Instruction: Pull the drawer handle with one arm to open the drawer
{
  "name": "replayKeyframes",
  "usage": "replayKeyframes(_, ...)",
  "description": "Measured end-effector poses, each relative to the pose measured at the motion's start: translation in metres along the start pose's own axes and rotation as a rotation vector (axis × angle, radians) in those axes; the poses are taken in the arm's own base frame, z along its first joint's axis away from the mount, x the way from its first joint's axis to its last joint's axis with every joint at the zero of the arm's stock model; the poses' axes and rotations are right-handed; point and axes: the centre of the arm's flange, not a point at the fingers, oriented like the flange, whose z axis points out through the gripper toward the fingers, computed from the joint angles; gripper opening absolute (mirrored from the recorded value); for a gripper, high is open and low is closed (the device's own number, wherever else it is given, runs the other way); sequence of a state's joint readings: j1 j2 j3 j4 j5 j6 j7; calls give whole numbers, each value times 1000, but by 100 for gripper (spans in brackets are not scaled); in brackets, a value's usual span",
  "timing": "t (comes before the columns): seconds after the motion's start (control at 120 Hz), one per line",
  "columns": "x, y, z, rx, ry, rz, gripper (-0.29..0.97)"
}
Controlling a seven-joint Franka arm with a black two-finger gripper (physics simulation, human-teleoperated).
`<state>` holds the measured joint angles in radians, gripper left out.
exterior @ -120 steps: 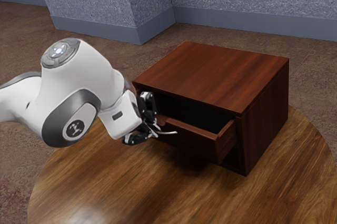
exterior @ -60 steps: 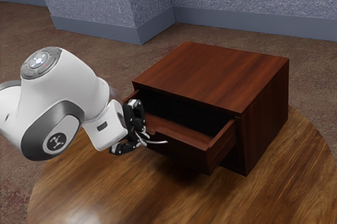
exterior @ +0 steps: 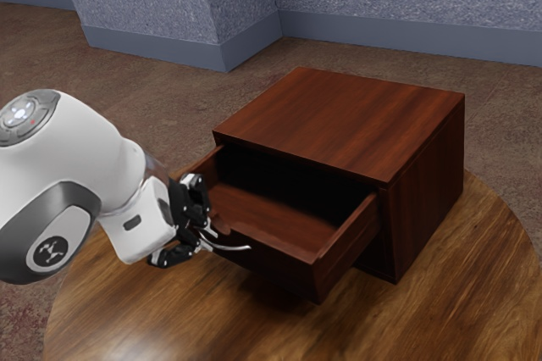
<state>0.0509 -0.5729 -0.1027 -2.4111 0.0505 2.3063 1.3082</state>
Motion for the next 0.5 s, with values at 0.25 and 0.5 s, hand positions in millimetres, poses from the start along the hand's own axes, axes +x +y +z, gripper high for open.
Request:
replayKeyframes(0.25,-6,19,-19,-2,-10,-4,-1)
replayKeyframes(0.5,-18,17,-133,92,23,-28,25)
